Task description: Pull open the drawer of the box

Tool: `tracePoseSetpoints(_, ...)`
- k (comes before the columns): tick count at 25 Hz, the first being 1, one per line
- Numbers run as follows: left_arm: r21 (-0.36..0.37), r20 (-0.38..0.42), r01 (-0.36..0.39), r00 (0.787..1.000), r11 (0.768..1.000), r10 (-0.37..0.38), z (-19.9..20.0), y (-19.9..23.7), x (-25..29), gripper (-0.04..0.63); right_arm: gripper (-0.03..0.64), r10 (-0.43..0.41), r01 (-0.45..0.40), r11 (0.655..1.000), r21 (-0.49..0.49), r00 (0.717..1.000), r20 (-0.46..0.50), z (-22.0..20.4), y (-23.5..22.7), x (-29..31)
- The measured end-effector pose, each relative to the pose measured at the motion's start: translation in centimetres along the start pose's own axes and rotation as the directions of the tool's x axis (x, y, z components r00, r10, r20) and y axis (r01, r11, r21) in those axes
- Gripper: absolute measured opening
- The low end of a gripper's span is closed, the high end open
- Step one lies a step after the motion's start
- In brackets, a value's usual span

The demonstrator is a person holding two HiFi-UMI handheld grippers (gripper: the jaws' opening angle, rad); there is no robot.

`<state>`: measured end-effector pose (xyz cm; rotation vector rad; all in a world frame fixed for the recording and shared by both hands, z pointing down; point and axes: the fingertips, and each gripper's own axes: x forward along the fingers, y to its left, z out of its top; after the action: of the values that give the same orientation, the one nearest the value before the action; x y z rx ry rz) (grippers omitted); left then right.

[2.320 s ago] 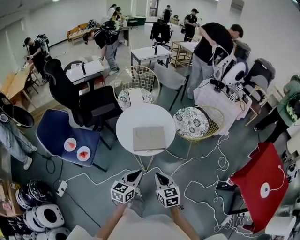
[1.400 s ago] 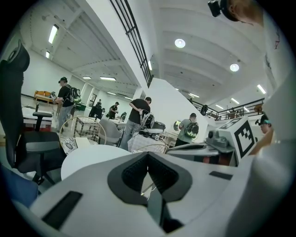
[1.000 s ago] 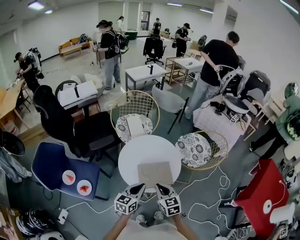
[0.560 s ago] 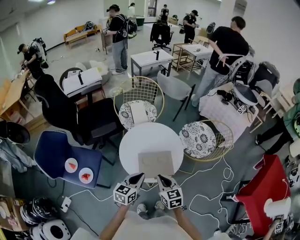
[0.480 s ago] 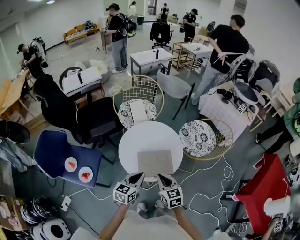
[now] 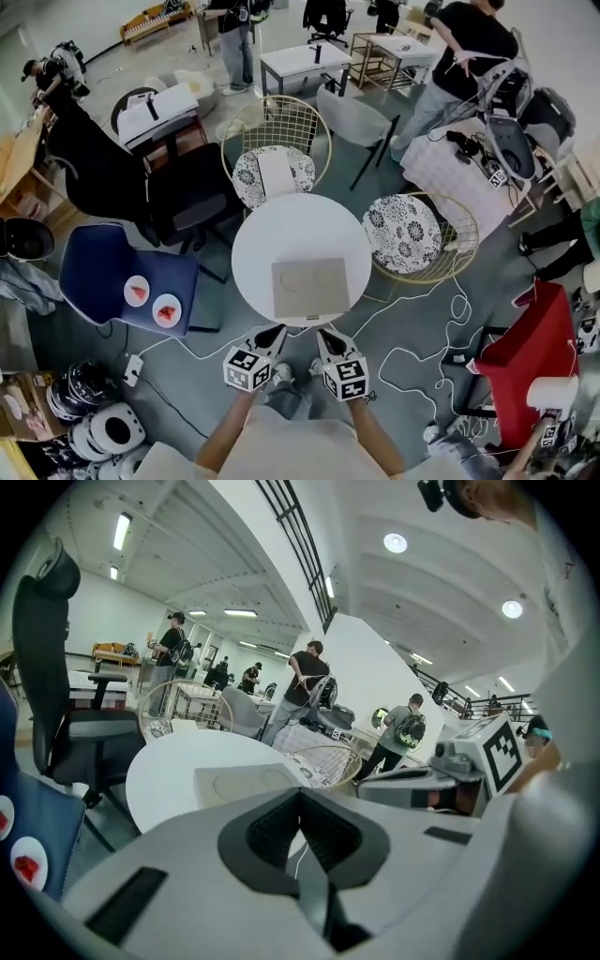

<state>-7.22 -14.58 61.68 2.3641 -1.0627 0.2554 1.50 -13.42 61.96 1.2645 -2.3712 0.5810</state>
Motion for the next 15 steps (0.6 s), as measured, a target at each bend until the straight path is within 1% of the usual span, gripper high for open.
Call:
tracePoseSetpoints(8, -0.049, -0.074, -0.017, 0.997, 0.999, 0.013, -5.0, 0.3, 0.4, 0.012, 0.015, 0.037, -0.031, 0.998, 0.063, 0.994, -0.104, -6.2, 0.9, 0.4)
tracePoseSetpoints(15, -0.053, -0.122, -0.012, 0.993, 0.999, 0.005, -7.6, 0.7, 1.9, 0.012, 0.015, 0.08, -0.06, 0.991, 0.116, 0.981, -0.176, -10.4, 1.6, 0.6)
